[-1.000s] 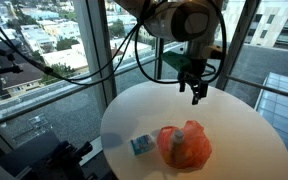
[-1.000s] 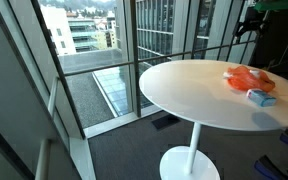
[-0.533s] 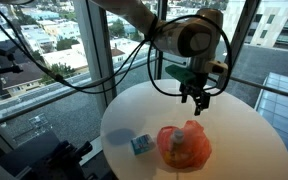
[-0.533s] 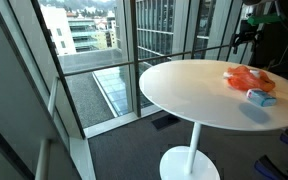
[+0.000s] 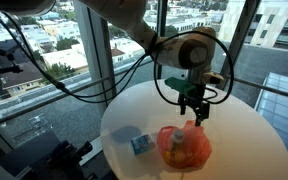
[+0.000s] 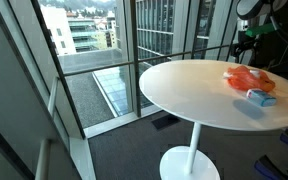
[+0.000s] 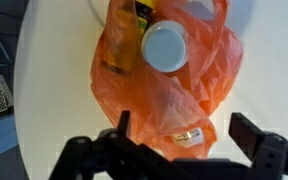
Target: Pull the plastic bag upright on the table
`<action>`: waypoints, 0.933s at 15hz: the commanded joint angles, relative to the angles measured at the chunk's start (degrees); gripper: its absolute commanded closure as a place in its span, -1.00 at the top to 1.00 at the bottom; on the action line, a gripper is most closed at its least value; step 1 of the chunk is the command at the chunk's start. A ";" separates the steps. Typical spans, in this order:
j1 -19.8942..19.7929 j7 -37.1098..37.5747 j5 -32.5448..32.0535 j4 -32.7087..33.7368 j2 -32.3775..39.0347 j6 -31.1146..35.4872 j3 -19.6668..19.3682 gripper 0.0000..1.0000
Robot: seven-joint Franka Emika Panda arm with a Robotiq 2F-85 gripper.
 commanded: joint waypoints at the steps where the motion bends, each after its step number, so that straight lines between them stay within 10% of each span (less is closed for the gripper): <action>1: 1.00 -0.89 -2.33 2.37 2.47 -0.18 -0.63 1.00; 14: 2.62 -0.35 -5.27 7.45 8.68 2.42 -0.74 1.00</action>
